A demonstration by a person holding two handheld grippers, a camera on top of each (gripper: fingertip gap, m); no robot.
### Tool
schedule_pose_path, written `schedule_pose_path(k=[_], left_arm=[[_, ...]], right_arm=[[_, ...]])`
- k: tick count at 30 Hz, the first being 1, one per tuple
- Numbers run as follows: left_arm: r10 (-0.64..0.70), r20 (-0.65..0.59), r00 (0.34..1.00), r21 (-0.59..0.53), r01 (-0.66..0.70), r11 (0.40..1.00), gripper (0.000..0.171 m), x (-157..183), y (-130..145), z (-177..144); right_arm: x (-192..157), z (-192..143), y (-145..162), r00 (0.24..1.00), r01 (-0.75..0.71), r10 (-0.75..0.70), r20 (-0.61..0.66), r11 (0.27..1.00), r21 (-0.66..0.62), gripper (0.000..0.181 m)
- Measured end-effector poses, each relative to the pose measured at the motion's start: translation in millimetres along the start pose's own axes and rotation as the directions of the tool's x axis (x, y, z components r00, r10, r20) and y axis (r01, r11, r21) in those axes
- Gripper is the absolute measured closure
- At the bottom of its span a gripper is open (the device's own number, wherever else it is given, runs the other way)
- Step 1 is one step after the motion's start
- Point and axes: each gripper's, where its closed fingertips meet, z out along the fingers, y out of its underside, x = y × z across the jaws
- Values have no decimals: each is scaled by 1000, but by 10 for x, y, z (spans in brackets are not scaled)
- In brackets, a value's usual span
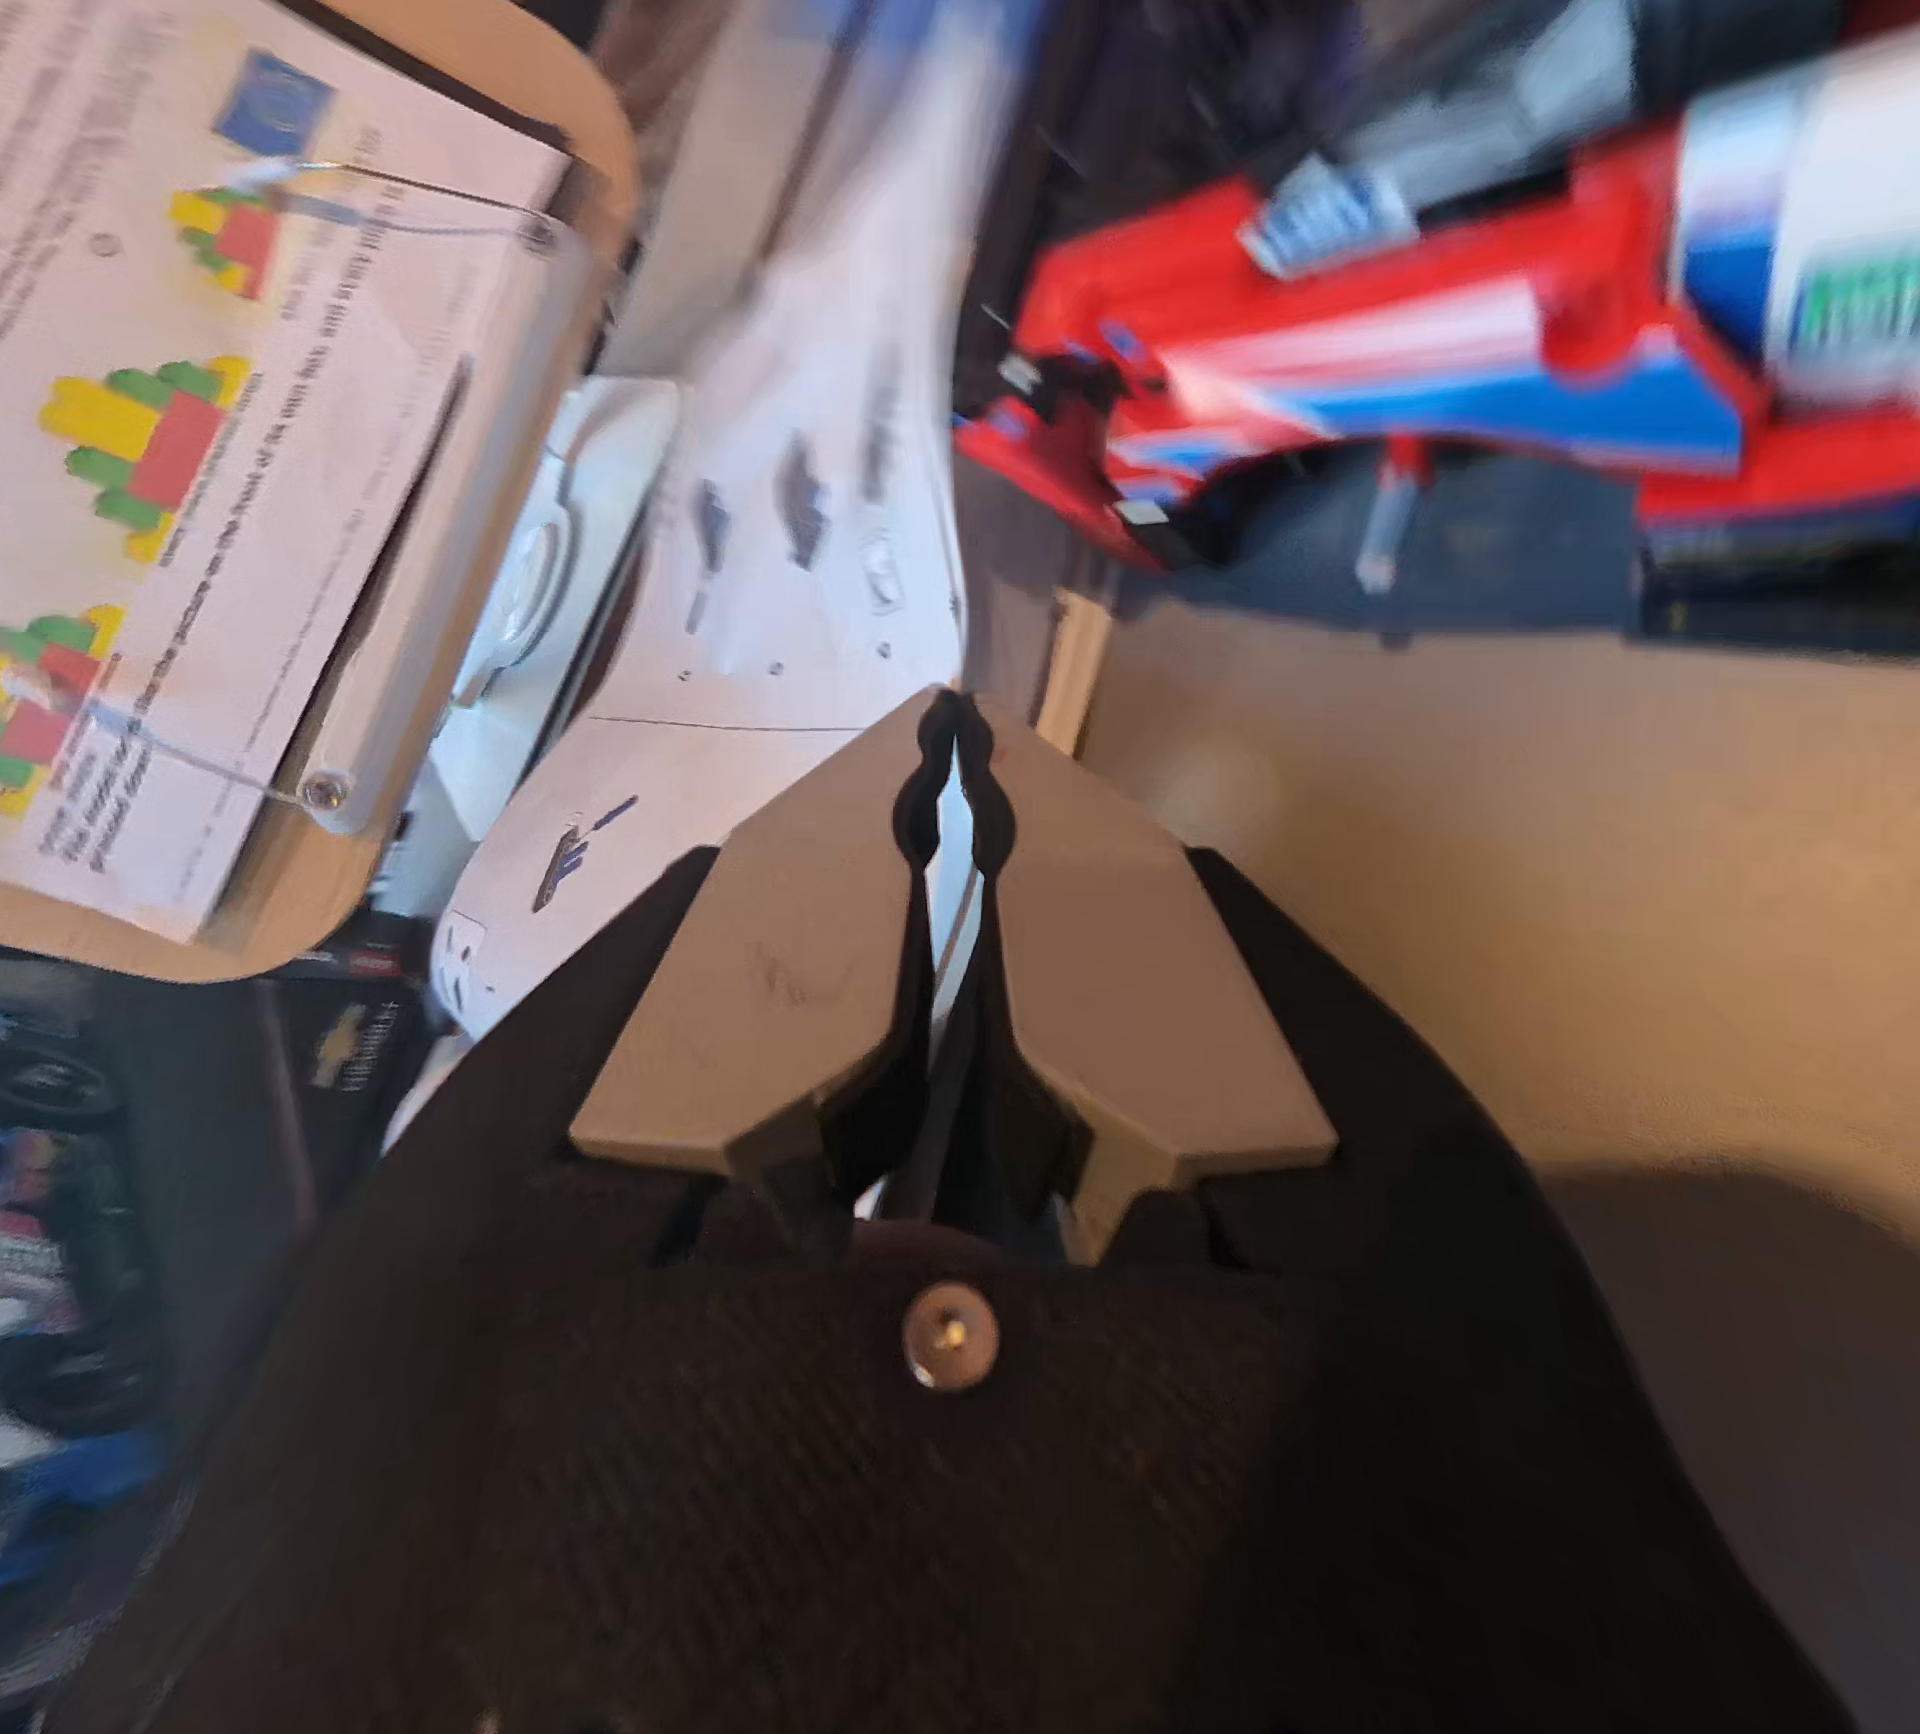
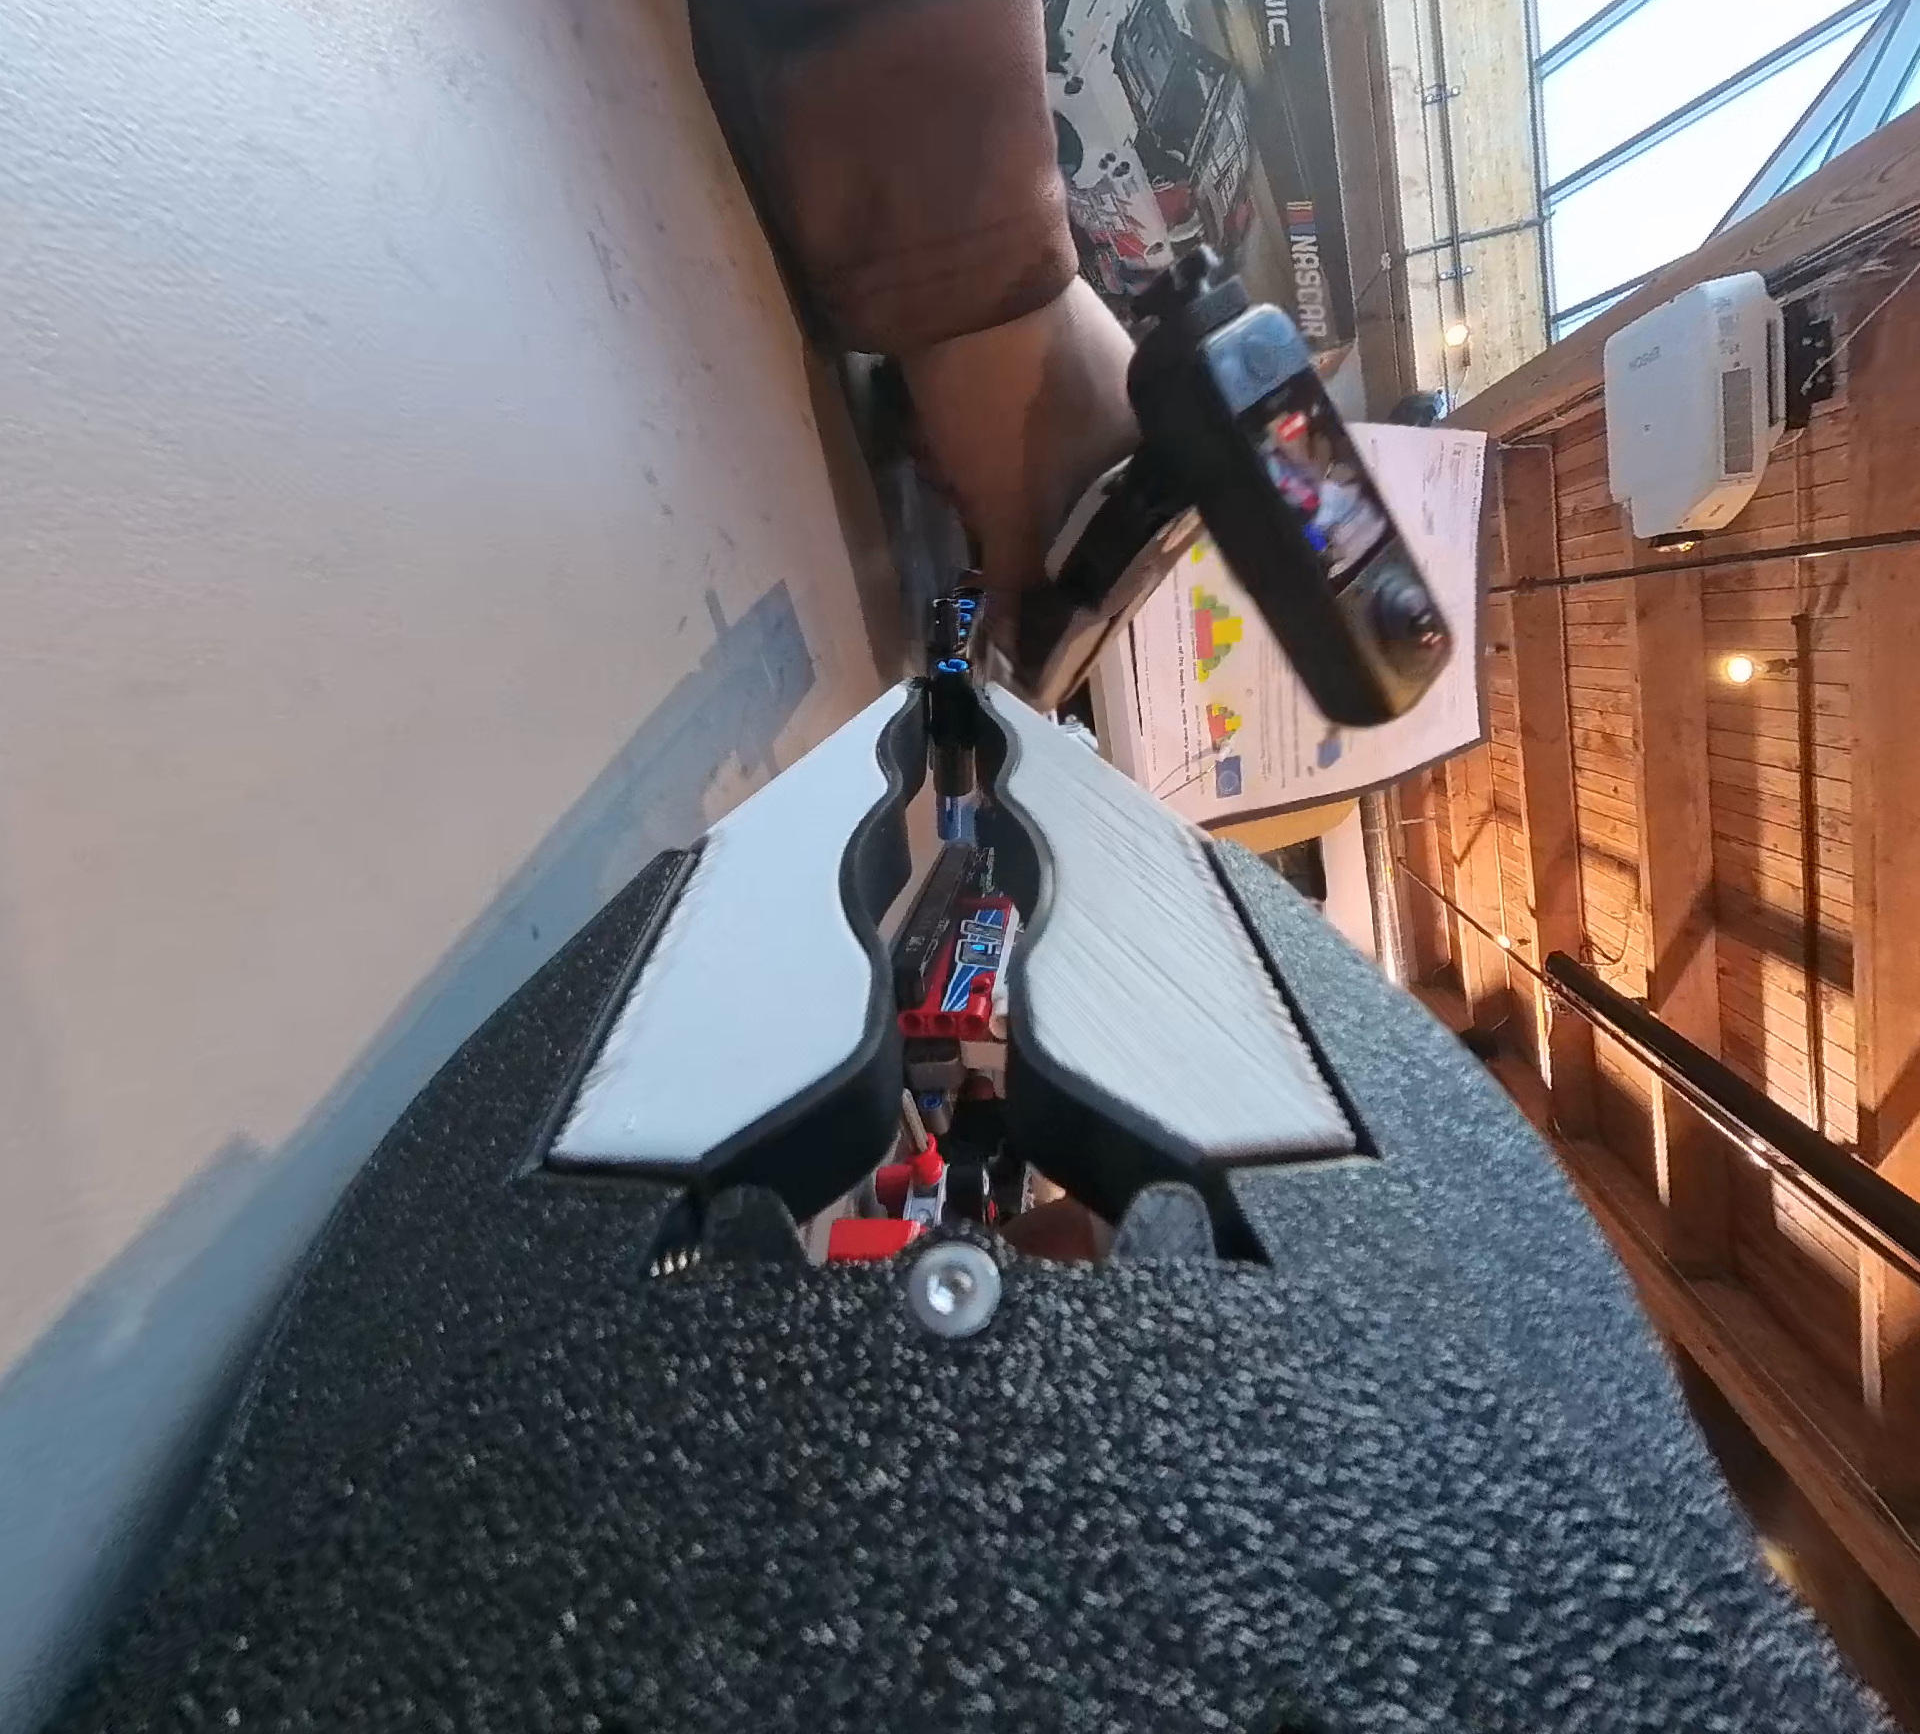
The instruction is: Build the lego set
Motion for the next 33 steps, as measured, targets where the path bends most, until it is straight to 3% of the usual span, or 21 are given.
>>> schedule_pose_path(k=[3,6,12,18,24,27,30,32,33], left_arm=[[-254,-26,967,116,256,960,171,-207,-142,-140],[-502,-78,861,168,508,845,171,-391,-82,-338],[-717,14,697,219,697,682,171,-753,402,-913],[-894,-6,447,215,874,436,168,-754,903,-1535],[-900,59,431,226,873,433,168,-694,1283,-2135],[-895,12,446,180,879,441,167,-550,1312,-2285],[-878,-117,465,132,883,450,166,-305,1156,-2371],[-837,-302,456,-15,876,483,155,122,932,-2385],[-814,-401,420,-106,861,497,145,375,811,-2407]], right_arm=[[9,-5,-18,999,52,-52,-13,999,5,173],[81,-49,-73,994,103,-102,-49,994,20,173],[166,-184,-202,979,185,-180,-92,981,50,173],[116,-247,-347,958,278,-272,-96,959,54,173],[63,-244,-440,945,318,-313,-90,947,44,173],[85,-211,-344,955,288,-286,-79,958,3,173],[142,-199,-265,951,293,-296,-93,955,-40,173],[177,-212,-300,939,320,-323,-115,946,-46,173],[185,-222,-354,932,338,-339,-129,941,-36,173]])
